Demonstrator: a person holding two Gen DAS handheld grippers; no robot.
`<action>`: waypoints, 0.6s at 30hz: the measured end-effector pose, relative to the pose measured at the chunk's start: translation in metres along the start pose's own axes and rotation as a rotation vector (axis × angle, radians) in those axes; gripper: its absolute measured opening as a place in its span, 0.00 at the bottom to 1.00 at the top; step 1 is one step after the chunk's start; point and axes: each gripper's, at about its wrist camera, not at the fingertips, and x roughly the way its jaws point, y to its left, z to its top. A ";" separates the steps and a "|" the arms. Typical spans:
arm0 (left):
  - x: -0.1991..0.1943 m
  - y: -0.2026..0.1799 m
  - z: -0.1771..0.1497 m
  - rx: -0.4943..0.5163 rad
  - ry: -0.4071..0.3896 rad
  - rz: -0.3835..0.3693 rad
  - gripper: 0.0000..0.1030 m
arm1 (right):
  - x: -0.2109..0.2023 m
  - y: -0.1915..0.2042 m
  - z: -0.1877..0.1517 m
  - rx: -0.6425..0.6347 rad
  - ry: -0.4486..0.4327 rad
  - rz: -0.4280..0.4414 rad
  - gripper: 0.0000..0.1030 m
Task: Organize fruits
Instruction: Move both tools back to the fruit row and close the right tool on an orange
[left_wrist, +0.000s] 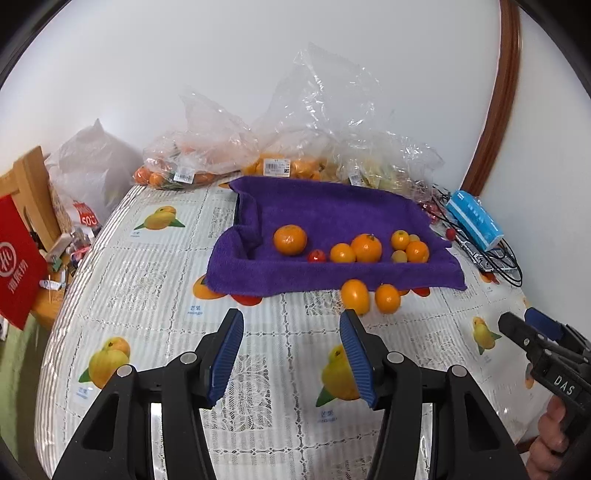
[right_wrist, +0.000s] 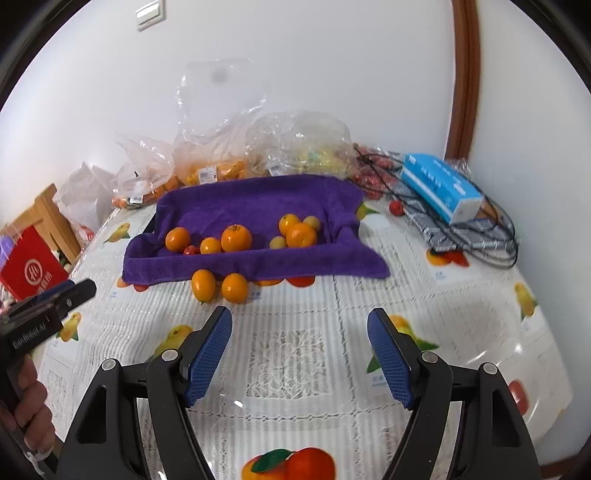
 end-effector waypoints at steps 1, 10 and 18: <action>0.001 0.001 -0.001 -0.005 0.006 -0.007 0.50 | 0.001 0.001 -0.002 -0.002 -0.003 0.002 0.73; 0.020 0.018 0.003 -0.002 0.028 -0.004 0.50 | 0.025 0.010 -0.002 -0.004 0.000 0.044 0.65; 0.050 0.035 0.005 -0.019 0.084 0.015 0.49 | 0.072 0.010 0.008 0.044 0.070 0.102 0.46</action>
